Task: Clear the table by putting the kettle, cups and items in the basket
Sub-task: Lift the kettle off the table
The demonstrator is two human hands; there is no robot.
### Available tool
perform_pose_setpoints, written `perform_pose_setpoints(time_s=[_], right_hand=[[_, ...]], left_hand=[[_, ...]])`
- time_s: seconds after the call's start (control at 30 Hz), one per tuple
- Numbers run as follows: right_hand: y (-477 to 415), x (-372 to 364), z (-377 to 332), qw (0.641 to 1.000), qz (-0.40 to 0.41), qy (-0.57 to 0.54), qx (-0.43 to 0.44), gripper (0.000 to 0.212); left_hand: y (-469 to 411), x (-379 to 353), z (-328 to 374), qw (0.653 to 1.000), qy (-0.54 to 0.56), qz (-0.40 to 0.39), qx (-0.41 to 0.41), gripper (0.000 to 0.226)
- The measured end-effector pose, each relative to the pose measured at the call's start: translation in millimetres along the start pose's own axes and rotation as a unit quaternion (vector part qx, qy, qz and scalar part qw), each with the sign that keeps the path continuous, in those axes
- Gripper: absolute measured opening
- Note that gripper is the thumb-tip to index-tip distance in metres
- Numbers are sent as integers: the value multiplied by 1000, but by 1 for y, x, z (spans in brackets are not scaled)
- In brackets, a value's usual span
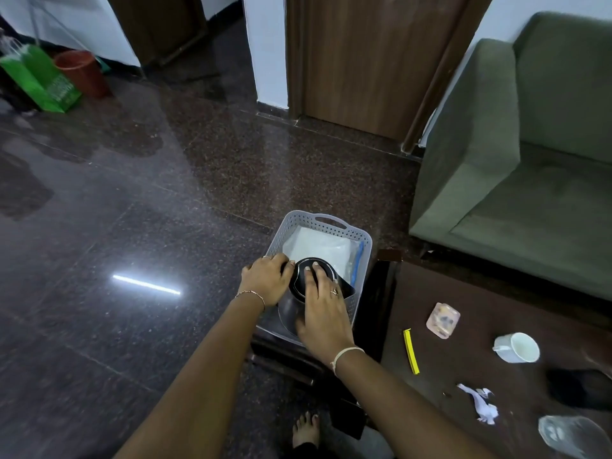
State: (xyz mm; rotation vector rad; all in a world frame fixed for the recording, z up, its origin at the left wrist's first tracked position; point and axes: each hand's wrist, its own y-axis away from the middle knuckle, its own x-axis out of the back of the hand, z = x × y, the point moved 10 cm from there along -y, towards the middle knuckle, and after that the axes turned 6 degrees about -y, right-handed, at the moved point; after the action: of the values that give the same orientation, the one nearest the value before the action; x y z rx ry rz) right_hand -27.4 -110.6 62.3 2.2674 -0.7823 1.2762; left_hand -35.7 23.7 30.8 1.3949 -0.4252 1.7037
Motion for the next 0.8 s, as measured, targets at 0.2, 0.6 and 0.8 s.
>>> perform_pose_setpoints(time_s=[0.2, 0.6, 0.8], right_hand=[[-13, -10, -1, 998, -5, 62, 4, 67], [-16, 2, 8, 995, 29, 81, -54, 80], [-2, 29, 17, 995, 64, 55, -60, 81]], left_hand=[[-27, -11, -11, 998, 35, -43, -22, 48], [-28, -12, -1, 997, 78, -20, -20, 58], [-3, 4, 25, 995, 92, 37, -6, 53]])
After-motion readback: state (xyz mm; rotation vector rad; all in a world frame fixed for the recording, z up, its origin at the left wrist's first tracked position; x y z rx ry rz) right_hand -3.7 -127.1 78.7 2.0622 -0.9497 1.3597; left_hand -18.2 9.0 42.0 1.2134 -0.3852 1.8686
